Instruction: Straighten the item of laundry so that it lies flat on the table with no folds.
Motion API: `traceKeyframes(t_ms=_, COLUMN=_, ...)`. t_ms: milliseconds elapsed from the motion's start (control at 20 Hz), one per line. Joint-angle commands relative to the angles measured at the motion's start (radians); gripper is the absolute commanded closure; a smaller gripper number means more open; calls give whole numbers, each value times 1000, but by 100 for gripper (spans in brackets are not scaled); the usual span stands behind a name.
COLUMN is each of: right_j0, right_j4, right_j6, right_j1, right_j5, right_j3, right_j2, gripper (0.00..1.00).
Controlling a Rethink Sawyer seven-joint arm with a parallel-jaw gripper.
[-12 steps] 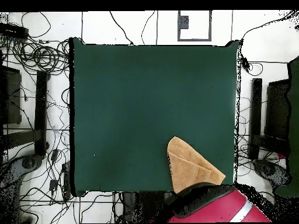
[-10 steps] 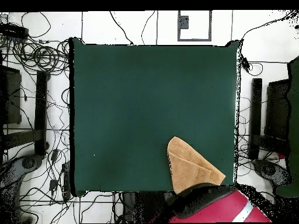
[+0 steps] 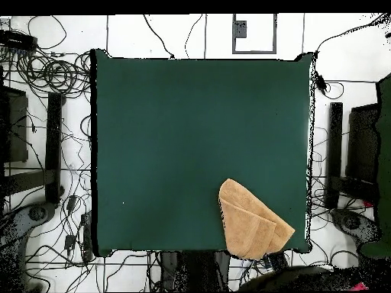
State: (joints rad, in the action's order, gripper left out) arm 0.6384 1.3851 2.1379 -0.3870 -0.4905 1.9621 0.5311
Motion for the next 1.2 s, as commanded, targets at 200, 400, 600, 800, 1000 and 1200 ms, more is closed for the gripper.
traceKeyframes(t_ms=200, right_j0=-68, right_j4=218, right_j6=642, right_j1=-24, right_j5=163, right_j3=-176, right_j2=-238, gripper=100)
traceKeyframes(t_ms=400, right_j0=-78, right_j4=224, right_j6=689, right_j1=-7, right_j5=143, right_j3=-209, right_j2=-245, gripper=100)
traceKeyframes(t_ms=600, right_j0=-110, right_j4=242, right_j6=752, right_j1=25, right_j5=130, right_j3=-248, right_j2=-231, gripper=100)
traceKeyframes(t_ms=800, right_j0=-102, right_j4=216, right_j6=707, right_j1=54, right_j5=132, right_j3=-276, right_j2=-234, gripper=100)
traceKeyframes(t_ms=1000, right_j0=-77, right_j4=191, right_j6=655, right_j1=82, right_j5=122, right_j3=-293, right_j2=-251, gripper=100)
traceKeyframes(t_ms=1200, right_j0=-107, right_j4=258, right_j6=783, right_j1=123, right_j5=86, right_j3=-314, right_j2=-244, gripper=100)
